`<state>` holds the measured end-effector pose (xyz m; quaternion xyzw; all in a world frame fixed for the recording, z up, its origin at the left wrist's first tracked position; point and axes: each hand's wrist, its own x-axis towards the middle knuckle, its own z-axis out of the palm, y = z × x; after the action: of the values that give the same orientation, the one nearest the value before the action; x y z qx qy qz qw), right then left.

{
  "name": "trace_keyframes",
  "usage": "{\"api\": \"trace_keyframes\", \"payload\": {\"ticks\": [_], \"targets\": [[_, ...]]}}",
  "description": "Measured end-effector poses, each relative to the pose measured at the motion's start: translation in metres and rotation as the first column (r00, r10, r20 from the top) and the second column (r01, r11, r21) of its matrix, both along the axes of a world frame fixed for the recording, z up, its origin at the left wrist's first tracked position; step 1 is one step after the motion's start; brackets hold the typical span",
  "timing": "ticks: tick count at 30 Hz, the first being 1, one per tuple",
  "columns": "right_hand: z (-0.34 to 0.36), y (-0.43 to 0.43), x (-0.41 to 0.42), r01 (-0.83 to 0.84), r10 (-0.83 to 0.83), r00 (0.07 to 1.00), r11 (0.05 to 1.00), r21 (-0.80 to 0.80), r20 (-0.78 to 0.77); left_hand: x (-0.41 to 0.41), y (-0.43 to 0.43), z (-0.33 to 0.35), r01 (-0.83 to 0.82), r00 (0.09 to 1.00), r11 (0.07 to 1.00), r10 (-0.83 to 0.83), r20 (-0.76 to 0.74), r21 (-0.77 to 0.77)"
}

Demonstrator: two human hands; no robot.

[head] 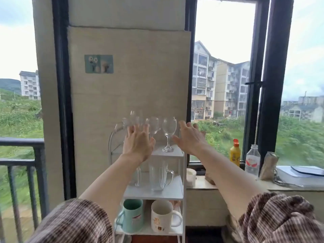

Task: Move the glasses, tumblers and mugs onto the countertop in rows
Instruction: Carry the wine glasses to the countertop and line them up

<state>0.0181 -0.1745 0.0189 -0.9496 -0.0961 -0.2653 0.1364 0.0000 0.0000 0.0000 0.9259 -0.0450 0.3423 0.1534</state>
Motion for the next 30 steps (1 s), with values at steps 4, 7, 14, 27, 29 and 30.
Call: {"api": "trace_keyframes", "payload": {"ticks": [4, 7, 14, 27, 29, 30], "targets": [[0.005, 0.000, 0.030, -0.014, 0.012, 0.999, 0.998, 0.055, 0.038, 0.037, -0.001, 0.006, -0.044, 0.995, 0.999, 0.041, 0.086, 0.028], [0.006, 0.002, 0.054, -0.028, 0.026, 0.999, 0.997, 0.067, 0.037, 0.060, -0.001, 0.009, -0.058, 0.993, 0.997, 0.052, 0.101, 0.057], [0.002, 0.011, 0.086, -0.060, 0.051, 0.997, 0.979, 0.197, 0.053, 0.088, -0.001, 0.013, -0.097, 0.994, 0.986, 0.088, 0.070, 0.132], [0.001, 0.021, 0.087, -0.164, 0.136, 0.986, 0.877, 0.451, 0.094, 0.086, 0.007, 0.006, 0.146, 0.954, 0.989, -0.144, 0.261, 0.012], [0.003, 0.020, 0.078, -0.189, 0.151, 0.981, 0.868, 0.460, 0.118, 0.079, 0.011, 0.007, 0.269, 0.927, 0.961, -0.242, 0.286, -0.060], [0.005, 0.019, 0.073, -0.203, 0.156, 0.978, 0.858, 0.471, 0.137, 0.075, 0.013, 0.008, 0.322, 0.911, 0.942, -0.280, 0.302, -0.096]]}}
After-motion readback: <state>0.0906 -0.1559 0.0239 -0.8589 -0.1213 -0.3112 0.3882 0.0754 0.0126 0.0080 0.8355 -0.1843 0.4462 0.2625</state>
